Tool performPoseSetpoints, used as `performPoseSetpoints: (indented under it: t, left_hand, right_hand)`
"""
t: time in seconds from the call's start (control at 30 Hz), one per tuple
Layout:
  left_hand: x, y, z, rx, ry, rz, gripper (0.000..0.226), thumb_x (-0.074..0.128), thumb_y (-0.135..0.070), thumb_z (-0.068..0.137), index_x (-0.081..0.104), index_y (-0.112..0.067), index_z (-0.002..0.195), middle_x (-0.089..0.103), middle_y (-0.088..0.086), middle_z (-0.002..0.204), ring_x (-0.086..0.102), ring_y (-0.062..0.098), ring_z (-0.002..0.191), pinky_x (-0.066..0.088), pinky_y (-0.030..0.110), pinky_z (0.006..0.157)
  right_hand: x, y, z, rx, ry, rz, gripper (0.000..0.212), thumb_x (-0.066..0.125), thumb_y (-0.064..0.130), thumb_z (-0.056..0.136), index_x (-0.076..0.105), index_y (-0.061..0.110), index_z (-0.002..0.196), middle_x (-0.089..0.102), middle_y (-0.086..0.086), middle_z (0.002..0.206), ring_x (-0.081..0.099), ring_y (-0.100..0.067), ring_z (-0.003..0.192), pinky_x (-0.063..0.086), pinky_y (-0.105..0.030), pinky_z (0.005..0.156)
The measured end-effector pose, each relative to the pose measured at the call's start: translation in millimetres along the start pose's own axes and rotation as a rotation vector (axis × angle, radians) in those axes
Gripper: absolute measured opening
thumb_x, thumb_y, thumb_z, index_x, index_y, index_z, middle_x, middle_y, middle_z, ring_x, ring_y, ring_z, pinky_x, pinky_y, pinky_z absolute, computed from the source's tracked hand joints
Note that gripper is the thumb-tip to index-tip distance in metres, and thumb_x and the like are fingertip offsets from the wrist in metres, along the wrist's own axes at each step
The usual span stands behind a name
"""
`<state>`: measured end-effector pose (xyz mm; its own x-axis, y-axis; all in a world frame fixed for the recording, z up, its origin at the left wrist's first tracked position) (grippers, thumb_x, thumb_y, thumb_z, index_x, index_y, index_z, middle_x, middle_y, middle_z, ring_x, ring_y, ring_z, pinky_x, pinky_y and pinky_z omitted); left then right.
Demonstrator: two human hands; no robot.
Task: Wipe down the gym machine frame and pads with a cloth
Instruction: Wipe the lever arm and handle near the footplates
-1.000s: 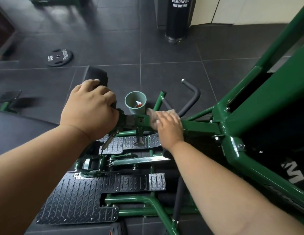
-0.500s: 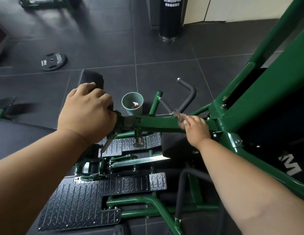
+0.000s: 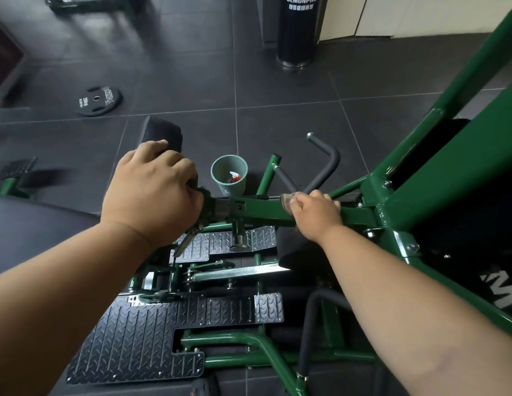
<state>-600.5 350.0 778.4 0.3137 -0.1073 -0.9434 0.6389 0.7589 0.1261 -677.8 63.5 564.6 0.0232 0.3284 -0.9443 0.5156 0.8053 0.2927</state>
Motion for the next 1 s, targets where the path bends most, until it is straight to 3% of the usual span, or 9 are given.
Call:
performPoseSetpoints:
  t: [0.17,0.23,0.37,0.53,0.6,0.7,0.77,0.83,1.0]
  left_hand:
    - [-2,2,0,-0.007,-0.006,-0.009,0.034,0.049,-0.035,0.084,0.079,-0.018,0.091,0.077,0.003,0.103,0.056,0.04,0.129,0.048,0.049,0.1]
    - [-1,2,1,-0.007,0.001,-0.012,0.033,0.05,-0.034,0.083,0.078,-0.018,0.09,0.077,0.002,0.102,0.056,0.039,0.129,0.047,0.049,0.1]
    - [0,3,-1,-0.014,-0.001,-0.015,0.031,0.052,-0.034,0.083,0.077,-0.019,0.089,0.077,0.001,0.102,0.057,0.039,0.128,0.046,0.048,0.1]
    - [-1,4,0,-0.01,-0.012,-0.027,0.031,0.051,-0.035,0.083,0.076,-0.018,0.089,0.077,0.001,0.101,0.056,0.039,0.128,0.045,0.047,0.1]
    - [-1,4,0,-0.016,-0.012,-0.02,0.031,0.05,-0.035,0.082,0.076,-0.019,0.089,0.077,0.001,0.101,0.056,0.038,0.129,0.044,0.047,0.1]
    - [0,4,0,-0.017,-0.004,-0.027,0.031,0.05,-0.035,0.082,0.076,-0.019,0.089,0.077,0.0,0.101,0.056,0.038,0.129,0.043,0.047,0.101]
    - [0,3,0,-0.019,-0.007,-0.026,0.031,0.05,-0.035,0.082,0.076,-0.019,0.089,0.077,0.0,0.102,0.056,0.038,0.13,0.044,0.047,0.101]
    - [0,4,0,-0.018,-0.008,-0.027,0.03,0.05,-0.034,0.083,0.076,-0.019,0.089,0.077,0.001,0.101,0.056,0.038,0.129,0.044,0.047,0.099]
    - [-1,3,0,-0.014,-0.011,-0.025,0.032,0.049,-0.035,0.084,0.075,-0.018,0.089,0.077,0.001,0.101,0.057,0.039,0.128,0.045,0.048,0.098]
  right_hand:
    - [-6,21,35,-0.17,0.413,-0.115,0.028,0.039,0.031,0.103,0.06,0.016,0.113,0.062,-0.01,0.119,0.06,-0.036,0.112,0.052,-0.048,0.096]
    - [2,3,44,-0.214,0.409,-0.061,0.018,0.051,0.02,0.106,0.063,0.008,0.111,0.065,-0.012,0.115,0.063,-0.033,0.108,0.052,-0.037,0.09]
    - [16,-38,44,0.02,0.351,0.616,0.025,0.055,0.017,0.099,0.059,0.005,0.078,0.058,-0.006,0.082,0.052,-0.02,0.084,0.038,-0.033,0.074]
    - [17,-76,45,0.388,0.135,1.028,0.025,0.058,0.027,0.096,0.069,0.006,0.087,0.069,-0.007,0.08,0.067,-0.02,0.074,0.054,-0.038,0.065]
    - [11,-70,49,0.341,0.23,0.826,0.028,0.057,0.033,0.102,0.07,0.008,0.097,0.067,-0.008,0.091,0.061,-0.016,0.073,0.051,-0.034,0.067]
    - [1,-37,54,0.077,0.348,0.386,0.039,0.052,0.044,0.107,0.07,0.01,0.102,0.069,-0.011,0.106,0.065,-0.025,0.098,0.053,-0.038,0.091]
    - [3,-11,51,-0.01,0.468,0.227,0.039,0.045,0.033,0.112,0.07,0.003,0.117,0.069,-0.019,0.119,0.065,-0.034,0.112,0.049,-0.035,0.092]
    - [9,-6,50,0.087,0.501,0.227,0.039,0.04,0.025,0.113,0.065,0.001,0.13,0.064,-0.023,0.133,0.06,-0.037,0.122,0.044,-0.034,0.097]
    - [13,-23,35,0.242,0.29,0.188,0.068,0.026,0.066,0.102,0.07,0.018,0.121,0.069,-0.014,0.128,0.061,-0.037,0.119,0.045,-0.045,0.104]
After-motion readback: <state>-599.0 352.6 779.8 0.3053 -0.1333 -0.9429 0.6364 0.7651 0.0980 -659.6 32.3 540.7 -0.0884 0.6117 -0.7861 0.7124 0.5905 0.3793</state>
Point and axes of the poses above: each hand's wrist, its own z-axis towards the middle knuckle, its own x-axis out of the palm, y = z × x, the point moved 7 cm from there along z, towards the middle knuckle
